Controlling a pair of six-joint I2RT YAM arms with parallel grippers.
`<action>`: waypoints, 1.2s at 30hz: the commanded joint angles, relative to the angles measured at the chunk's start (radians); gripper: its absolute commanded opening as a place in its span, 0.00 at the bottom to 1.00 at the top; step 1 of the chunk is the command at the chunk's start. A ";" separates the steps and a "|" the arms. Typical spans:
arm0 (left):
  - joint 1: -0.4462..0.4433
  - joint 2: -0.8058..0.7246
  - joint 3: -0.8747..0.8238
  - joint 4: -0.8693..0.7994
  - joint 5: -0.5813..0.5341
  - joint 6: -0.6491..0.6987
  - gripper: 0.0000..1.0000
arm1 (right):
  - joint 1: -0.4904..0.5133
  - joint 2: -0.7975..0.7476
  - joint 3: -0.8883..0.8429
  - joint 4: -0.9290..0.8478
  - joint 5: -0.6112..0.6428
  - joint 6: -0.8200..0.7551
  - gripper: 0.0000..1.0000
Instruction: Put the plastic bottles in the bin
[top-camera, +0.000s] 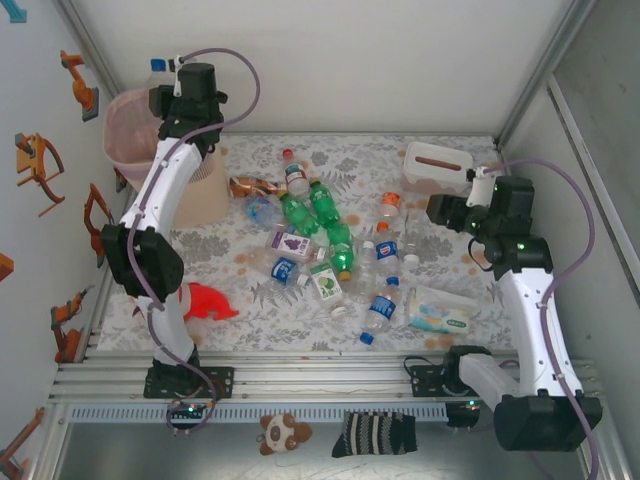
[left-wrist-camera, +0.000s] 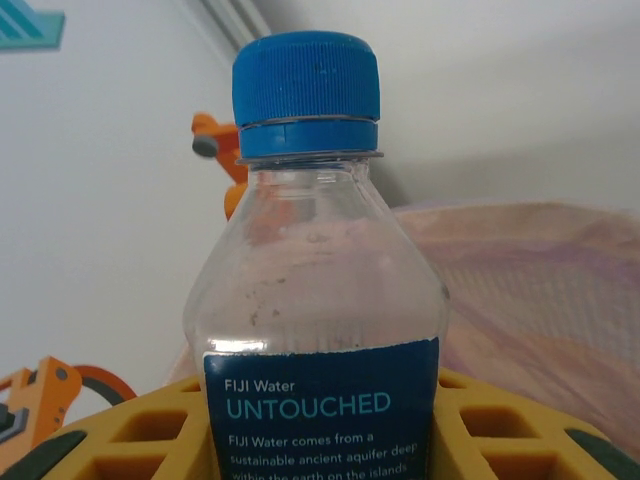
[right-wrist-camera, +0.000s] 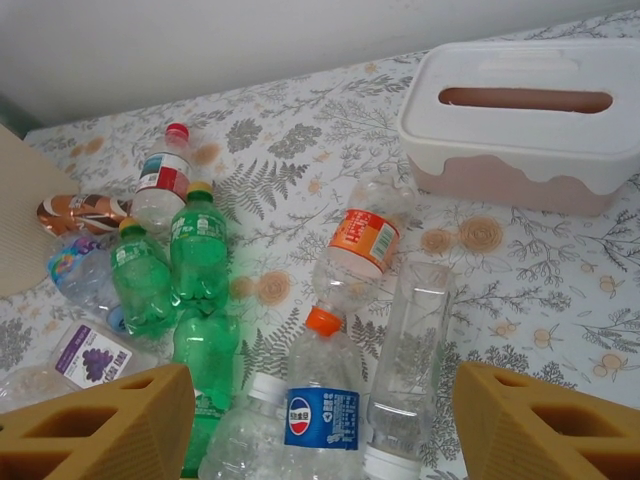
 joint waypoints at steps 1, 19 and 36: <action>0.029 0.028 0.073 -0.120 -0.027 -0.101 0.19 | 0.008 0.009 0.044 0.028 -0.019 0.010 0.68; 0.206 0.169 0.168 -0.493 0.182 -0.422 0.19 | 0.008 0.052 0.031 0.044 -0.030 -0.005 0.68; 0.291 0.292 0.328 -0.730 0.478 -0.460 0.25 | 0.009 0.059 0.018 0.059 -0.042 0.007 0.68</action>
